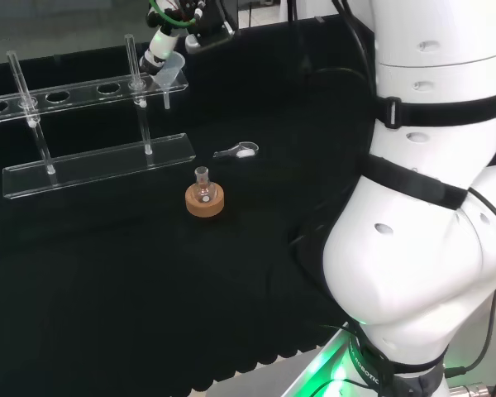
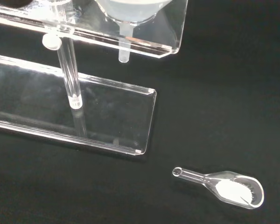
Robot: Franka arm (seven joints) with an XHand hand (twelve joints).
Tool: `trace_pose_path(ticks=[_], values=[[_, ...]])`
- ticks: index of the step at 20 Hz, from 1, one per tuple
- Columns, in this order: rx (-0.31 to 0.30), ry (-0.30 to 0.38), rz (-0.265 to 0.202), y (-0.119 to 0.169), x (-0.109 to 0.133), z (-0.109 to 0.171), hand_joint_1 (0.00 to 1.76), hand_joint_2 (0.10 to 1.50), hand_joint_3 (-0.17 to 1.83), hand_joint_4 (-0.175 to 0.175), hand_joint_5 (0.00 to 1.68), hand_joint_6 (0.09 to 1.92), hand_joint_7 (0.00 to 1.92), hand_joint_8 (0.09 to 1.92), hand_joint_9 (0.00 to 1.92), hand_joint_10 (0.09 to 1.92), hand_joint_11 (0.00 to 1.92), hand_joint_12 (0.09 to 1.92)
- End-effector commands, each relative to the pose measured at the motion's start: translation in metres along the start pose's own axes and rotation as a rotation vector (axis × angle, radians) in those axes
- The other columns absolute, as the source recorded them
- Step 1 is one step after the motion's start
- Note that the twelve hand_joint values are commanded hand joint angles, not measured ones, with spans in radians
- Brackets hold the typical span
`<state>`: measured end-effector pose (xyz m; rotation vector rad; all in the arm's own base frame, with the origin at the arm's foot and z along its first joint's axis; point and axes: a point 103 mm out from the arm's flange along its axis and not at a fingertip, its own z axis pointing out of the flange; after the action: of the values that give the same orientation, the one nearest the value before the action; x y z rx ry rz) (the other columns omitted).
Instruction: Pick up the funnel from the transparent funnel stand.
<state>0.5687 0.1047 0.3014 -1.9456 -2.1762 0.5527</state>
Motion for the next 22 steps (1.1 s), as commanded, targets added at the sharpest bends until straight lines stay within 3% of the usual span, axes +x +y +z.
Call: trace_pose_path(ticks=[1,10,22], values=[[0.037,-0.01,-0.003,0.012,0.005,0.009,0.59,0.73,0.27,-0.025,0.03,0.09,0.0,0.45,0.07,0.86,0.29,1.51],[0.069,-0.003,-0.011,0.022,0.007,0.018,0.59,0.73,0.28,-0.026,0.02,0.09,0.0,0.5,0.1,0.88,0.32,1.51],[0.065,-0.048,-0.01,0.034,0.009,0.026,0.62,0.73,0.29,-0.03,0.05,0.09,0.0,0.57,0.13,0.87,0.34,1.5]])
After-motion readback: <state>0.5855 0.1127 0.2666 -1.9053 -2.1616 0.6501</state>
